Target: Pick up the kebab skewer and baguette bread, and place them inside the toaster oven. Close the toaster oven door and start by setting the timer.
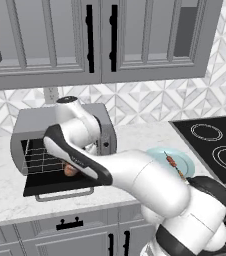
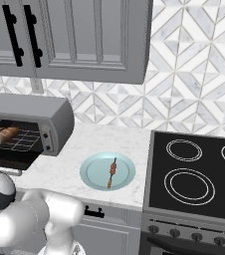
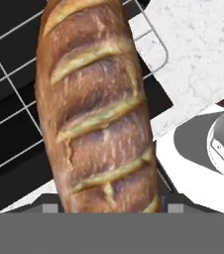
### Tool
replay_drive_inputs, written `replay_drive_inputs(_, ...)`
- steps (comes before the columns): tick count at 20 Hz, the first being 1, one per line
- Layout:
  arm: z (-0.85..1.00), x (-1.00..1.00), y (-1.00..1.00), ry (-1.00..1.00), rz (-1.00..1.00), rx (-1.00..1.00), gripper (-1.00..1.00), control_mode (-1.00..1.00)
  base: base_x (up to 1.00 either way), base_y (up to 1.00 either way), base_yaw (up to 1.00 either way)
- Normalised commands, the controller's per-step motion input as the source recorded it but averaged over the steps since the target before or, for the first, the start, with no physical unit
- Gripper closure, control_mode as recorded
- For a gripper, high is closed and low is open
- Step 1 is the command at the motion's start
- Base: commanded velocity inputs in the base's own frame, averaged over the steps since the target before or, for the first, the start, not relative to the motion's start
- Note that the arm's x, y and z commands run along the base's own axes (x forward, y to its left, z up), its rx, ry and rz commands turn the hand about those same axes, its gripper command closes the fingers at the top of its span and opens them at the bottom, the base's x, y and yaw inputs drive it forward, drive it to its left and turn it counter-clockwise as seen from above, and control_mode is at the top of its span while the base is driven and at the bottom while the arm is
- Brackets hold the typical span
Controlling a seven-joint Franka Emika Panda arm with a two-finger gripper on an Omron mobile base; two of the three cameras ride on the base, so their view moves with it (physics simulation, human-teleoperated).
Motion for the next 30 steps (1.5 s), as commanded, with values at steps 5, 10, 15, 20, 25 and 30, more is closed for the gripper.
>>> replay_drive_inputs(5,-0.06,0.04,0.44,0.07,0.0,0.0,1.0,-1.0,0.0,0.0,0.0)
replay_drive_inputs(10,-0.25,0.24,0.11,0.0,0.0,0.0,1.0,-1.0,0.0,0.0,0.0)
replay_drive_inputs(15,-0.32,0.42,0.21,0.0,0.0,0.0,1.0,-1.0,0.0,0.0,0.0)
replay_drive_inputs(20,-0.22,0.23,0.07,-0.01,0.07,0.0,1.0,-1.0,0.0,0.0,0.0)
replay_drive_inputs(25,0.0,0.2,0.06,0.0,0.13,0.0,1.0,-1.0,0.0,0.0,0.0)
replay_drive_inputs(30,-0.03,0.3,0.29,-0.02,0.08,0.0,1.0,-1.0,0.0,0.0,0.0)
